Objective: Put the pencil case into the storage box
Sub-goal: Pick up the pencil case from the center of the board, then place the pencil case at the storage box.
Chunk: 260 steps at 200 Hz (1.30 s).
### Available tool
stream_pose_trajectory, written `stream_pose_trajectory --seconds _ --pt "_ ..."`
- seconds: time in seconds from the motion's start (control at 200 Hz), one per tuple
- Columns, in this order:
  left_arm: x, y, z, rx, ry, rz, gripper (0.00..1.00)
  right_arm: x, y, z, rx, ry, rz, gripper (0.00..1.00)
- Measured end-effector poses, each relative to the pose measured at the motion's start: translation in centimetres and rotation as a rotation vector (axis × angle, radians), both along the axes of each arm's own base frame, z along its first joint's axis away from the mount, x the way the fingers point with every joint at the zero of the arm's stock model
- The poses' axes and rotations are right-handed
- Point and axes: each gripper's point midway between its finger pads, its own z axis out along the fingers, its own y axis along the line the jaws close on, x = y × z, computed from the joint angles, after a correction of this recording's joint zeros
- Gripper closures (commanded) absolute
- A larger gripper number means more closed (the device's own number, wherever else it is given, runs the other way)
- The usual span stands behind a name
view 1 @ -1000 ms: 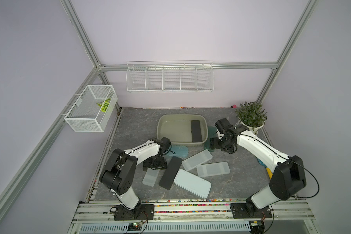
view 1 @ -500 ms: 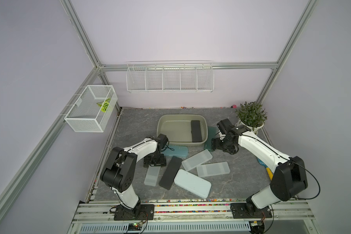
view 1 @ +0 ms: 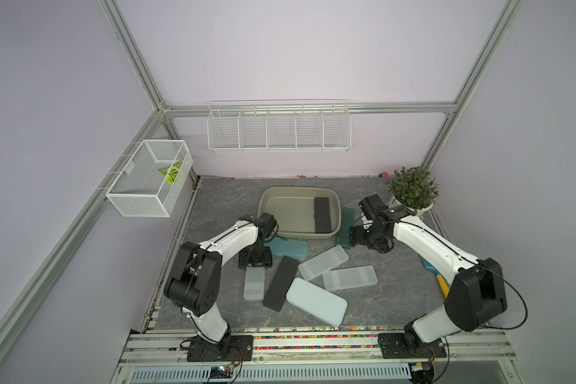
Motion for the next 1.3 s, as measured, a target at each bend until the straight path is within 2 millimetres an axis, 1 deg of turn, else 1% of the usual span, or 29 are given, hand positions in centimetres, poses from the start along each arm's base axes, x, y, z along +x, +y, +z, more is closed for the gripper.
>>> stream_pose_trajectory --seconds 0.125,0.195,0.265,0.325,0.42,0.475,0.565,0.63,0.795,0.86,1.02,1.105,1.175,1.24,1.3 --pt "5.4 -2.8 6.8 -0.089 -0.177 -0.029 0.39 0.1 -0.1 0.0 -0.001 -0.001 0.000 0.07" --pt "8.1 -4.3 9.9 -0.131 -0.258 -0.049 0.40 0.1 -0.3 0.0 -0.001 -0.001 -0.004 0.07" --pt "10.9 -5.7 11.5 -0.155 -0.308 -0.071 0.40 0.1 -0.3 0.0 -0.001 -0.001 -0.006 0.07" --pt "13.2 -7.0 12.0 -0.166 -0.334 -0.087 0.40 0.2 -0.4 0.0 -0.001 -0.001 -0.007 0.07" --pt "17.1 -9.1 11.5 -0.175 -0.368 -0.111 0.40 0.1 -0.4 0.1 0.000 -0.002 -0.007 0.07" --pt "19.1 -10.1 10.7 -0.180 -0.384 -0.125 0.40 0.0 -0.5 0.1 0.000 -0.004 -0.008 0.08" --pt "21.2 -11.2 9.4 -0.182 -0.398 -0.146 0.40 -0.1 -0.6 0.2 0.001 -0.007 -0.011 0.08" --pt "22.1 -11.7 8.4 -0.182 -0.403 -0.163 0.40 -0.1 -0.6 0.3 0.002 -0.009 -0.013 0.08" --pt "23.4 -12.8 6.4 -0.202 -0.412 -0.189 0.41 0.0 -0.6 0.5 0.004 -0.013 -0.013 0.08" --pt "23.9 -13.4 5.3 -0.212 -0.410 -0.192 0.41 0.2 -0.5 0.8 0.006 -0.018 -0.013 0.08" --pt "24.7 -14.8 1.4 -0.233 -0.374 -0.197 0.41 0.8 -0.6 0.9 0.006 -0.021 -0.022 0.08" --pt "24.8 -15.6 -0.7 -0.244 -0.346 -0.200 0.40 1.0 -1.0 0.6 0.002 -0.011 -0.034 0.08" --pt "24.7 -16.0 -2.0 -0.248 -0.324 -0.201 0.39 1.0 -1.5 0.5 -0.001 -0.003 -0.047 0.08" --pt "24.7 -16.5 -2.9 -0.256 -0.314 -0.199 0.39 1.1 -1.7 0.5 -0.001 -0.002 -0.055 0.08" --pt "24.8 -16.9 -2.8 -0.269 -0.319 -0.194 0.39 1.2 -1.9 0.5 -0.001 -0.003 -0.059 0.08"
